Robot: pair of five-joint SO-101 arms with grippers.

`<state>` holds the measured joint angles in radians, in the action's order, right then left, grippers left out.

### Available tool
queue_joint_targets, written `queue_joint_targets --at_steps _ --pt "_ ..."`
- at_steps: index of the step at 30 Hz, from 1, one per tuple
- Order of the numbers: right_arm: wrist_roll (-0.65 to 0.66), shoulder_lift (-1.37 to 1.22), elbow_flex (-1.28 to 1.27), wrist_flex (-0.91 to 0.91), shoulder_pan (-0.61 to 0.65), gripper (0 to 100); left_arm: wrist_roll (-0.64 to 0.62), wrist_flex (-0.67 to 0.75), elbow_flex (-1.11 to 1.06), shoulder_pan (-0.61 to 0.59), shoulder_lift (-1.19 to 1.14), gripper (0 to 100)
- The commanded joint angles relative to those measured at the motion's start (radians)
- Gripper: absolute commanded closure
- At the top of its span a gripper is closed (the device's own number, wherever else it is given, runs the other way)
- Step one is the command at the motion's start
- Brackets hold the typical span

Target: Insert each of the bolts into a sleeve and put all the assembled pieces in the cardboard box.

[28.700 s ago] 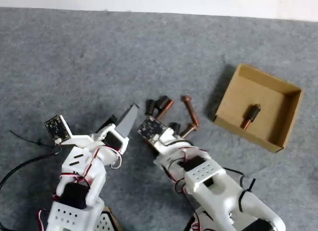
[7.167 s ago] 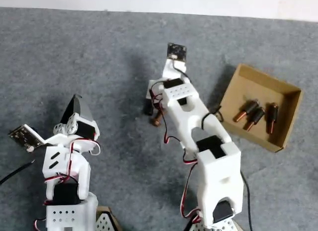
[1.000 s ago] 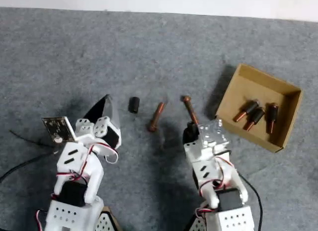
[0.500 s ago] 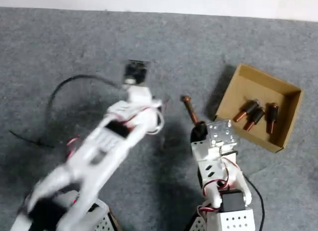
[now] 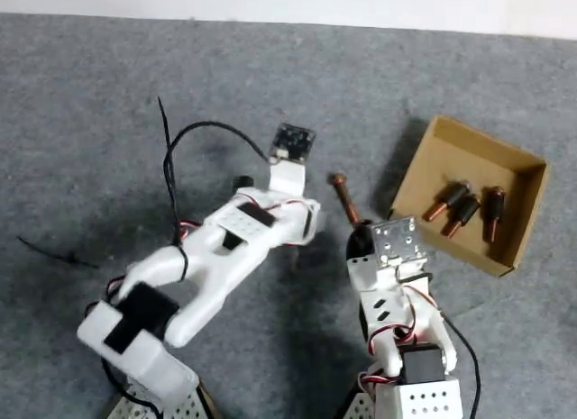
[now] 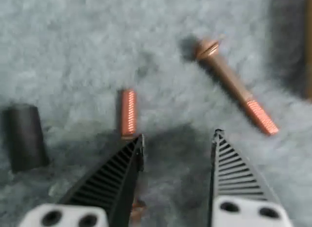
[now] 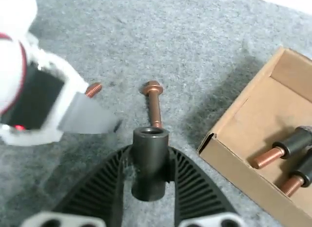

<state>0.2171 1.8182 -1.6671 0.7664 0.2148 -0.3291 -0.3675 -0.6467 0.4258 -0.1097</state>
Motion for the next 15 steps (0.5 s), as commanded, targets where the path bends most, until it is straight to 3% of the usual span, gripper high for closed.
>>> queue_joint_targets --at_steps 1,7,15 --pt "0.008 0.021 -0.013 -0.025 -0.012 99.5 0.015 0.000 0.056 -0.059 -0.004 78" --pt "0.009 0.021 -0.013 -0.025 -0.008 99.5 0.015 -0.120 0.058 -0.059 0.117 78" --pt "0.011 0.021 -0.015 -0.025 -0.008 99.5 0.061 -0.126 0.059 -0.128 0.119 78"
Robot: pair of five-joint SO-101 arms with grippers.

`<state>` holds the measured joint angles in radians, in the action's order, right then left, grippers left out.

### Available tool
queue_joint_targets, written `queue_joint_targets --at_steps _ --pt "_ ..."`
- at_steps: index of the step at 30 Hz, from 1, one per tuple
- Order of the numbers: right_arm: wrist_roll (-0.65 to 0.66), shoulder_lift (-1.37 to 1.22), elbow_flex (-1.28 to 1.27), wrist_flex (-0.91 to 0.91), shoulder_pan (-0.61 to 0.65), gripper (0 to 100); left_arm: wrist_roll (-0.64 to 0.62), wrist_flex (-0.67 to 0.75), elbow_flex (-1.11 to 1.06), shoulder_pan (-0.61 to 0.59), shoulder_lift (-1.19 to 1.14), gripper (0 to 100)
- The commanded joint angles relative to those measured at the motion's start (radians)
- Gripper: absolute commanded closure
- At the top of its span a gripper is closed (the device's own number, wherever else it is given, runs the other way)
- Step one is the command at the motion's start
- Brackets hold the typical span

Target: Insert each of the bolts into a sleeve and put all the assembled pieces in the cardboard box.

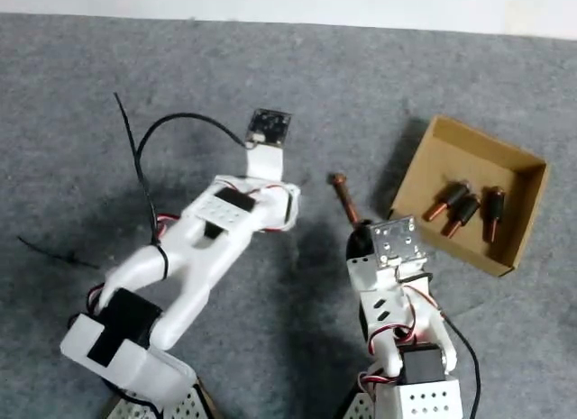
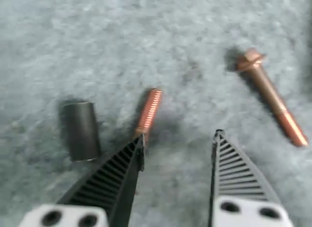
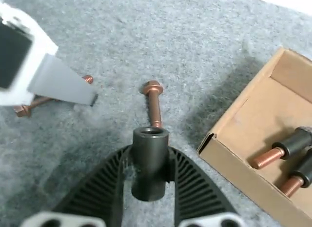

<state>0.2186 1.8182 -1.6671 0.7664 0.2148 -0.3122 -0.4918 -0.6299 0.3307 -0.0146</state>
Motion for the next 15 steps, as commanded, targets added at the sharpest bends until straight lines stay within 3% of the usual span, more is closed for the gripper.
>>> queue_joint_targets --at_steps 1,9,15 --pt "0.009 0.021 -0.015 -0.025 -0.008 99.5 0.075 -0.002 0.042 -0.042 0.010 78" --pt "0.009 0.021 -0.016 -0.025 -0.008 99.5 0.120 -0.015 0.124 -0.059 -0.168 78" --pt "0.009 0.021 -0.016 -0.024 -0.010 99.5 0.121 -0.239 0.266 -0.068 -0.234 78"
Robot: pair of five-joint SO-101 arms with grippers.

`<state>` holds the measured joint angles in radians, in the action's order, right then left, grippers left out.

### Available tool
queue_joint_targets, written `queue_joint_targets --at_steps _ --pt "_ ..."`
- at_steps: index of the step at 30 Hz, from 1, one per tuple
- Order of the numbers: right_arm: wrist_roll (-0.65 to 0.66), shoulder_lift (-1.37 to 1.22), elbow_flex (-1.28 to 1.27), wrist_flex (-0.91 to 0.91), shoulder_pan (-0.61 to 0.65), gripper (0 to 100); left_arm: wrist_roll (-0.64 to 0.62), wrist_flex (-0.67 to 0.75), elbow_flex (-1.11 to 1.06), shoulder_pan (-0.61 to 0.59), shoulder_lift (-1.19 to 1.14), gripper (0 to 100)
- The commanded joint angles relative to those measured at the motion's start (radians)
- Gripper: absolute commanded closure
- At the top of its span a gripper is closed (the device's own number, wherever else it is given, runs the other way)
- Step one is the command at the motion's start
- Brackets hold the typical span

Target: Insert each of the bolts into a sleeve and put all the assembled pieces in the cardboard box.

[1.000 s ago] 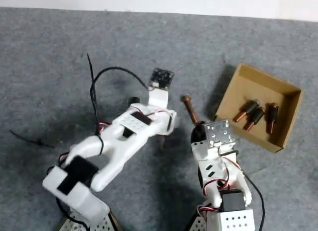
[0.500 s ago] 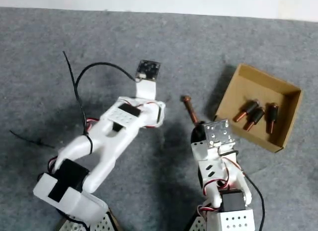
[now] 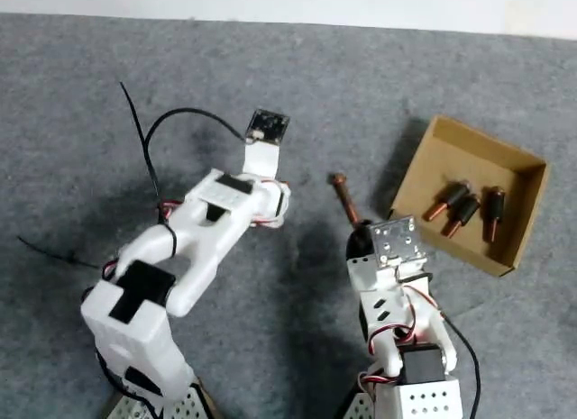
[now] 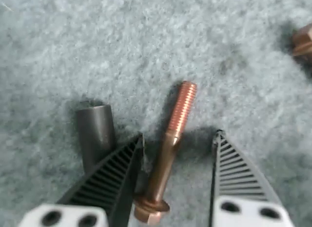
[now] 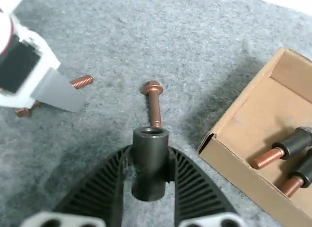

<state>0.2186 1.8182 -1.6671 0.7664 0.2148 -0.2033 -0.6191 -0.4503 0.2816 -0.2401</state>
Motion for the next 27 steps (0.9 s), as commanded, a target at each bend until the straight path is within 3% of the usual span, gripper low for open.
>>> queue_joint_targets --at_steps 1,8,21,27 --pt "0.009 0.021 -0.016 -0.024 -0.010 99.5 0.012 -0.157 0.110 -0.027 -0.018 78" --pt "0.011 0.021 -0.016 -0.024 -0.010 99.5 0.012 -0.347 0.183 -0.061 -0.048 78" --pt "0.011 0.021 -0.016 -0.024 -0.010 99.5 0.017 -0.341 0.188 -0.073 -0.056 78" --pt "0.008 0.021 -0.018 -0.024 -0.010 99.5 0.227 -0.293 0.193 -0.048 -0.056 78"
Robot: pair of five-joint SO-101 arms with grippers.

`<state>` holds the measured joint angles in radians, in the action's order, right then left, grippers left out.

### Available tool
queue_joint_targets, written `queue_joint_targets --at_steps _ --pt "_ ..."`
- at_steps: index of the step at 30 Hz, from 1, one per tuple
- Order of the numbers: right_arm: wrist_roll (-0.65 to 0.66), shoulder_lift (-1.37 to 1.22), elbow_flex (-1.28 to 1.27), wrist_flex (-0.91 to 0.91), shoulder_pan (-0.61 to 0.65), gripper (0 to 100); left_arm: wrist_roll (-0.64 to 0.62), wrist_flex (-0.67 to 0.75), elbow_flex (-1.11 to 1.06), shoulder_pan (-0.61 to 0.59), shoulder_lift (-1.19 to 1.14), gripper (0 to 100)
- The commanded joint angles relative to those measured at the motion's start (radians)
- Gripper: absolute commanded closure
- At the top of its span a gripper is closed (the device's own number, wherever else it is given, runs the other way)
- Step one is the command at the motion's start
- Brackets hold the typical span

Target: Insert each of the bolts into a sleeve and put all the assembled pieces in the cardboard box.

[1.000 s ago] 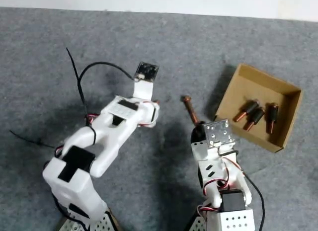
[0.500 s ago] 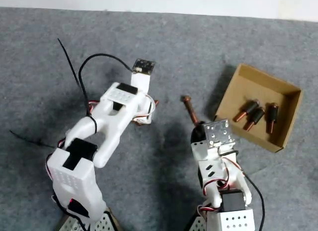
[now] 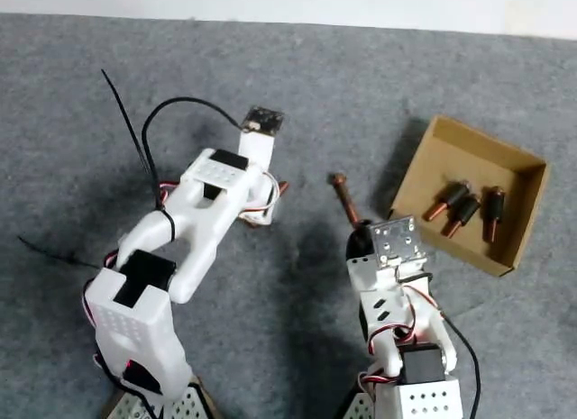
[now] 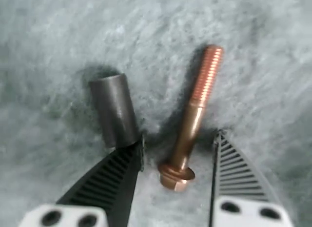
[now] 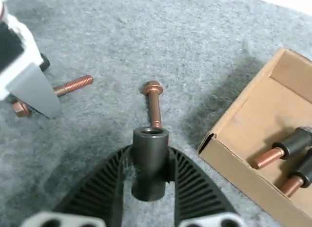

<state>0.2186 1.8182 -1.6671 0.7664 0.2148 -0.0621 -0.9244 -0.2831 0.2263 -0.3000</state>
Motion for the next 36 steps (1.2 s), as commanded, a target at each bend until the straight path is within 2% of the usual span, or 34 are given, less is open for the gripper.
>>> queue_joint_targets --at_steps 1,11,19,21,26,28,36 --pt "0.008 0.021 -0.018 -0.024 -0.010 99.5 0.117 0.012 0.025 0.013 0.004 78" --pt "0.008 0.021 -0.021 -0.024 -0.010 99.5 0.242 0.014 0.025 0.018 0.004 78" --pt "0.011 0.021 -0.041 -0.025 -0.010 99.5 0.249 0.014 0.024 0.019 0.002 78" --pt "0.011 0.021 -0.041 -0.025 -0.010 99.5 0.249 0.012 0.024 0.019 0.002 81" --pt "0.012 0.021 -0.041 -0.025 -0.010 99.5 0.249 0.012 0.024 0.021 0.002 100" --pt "0.012 0.021 -0.041 -0.025 -0.010 99.5 0.249 0.012 0.022 0.021 0.002 98" --pt "0.012 0.021 -0.041 -0.025 -0.010 99.5 0.253 0.012 -0.004 0.019 0.024 100"
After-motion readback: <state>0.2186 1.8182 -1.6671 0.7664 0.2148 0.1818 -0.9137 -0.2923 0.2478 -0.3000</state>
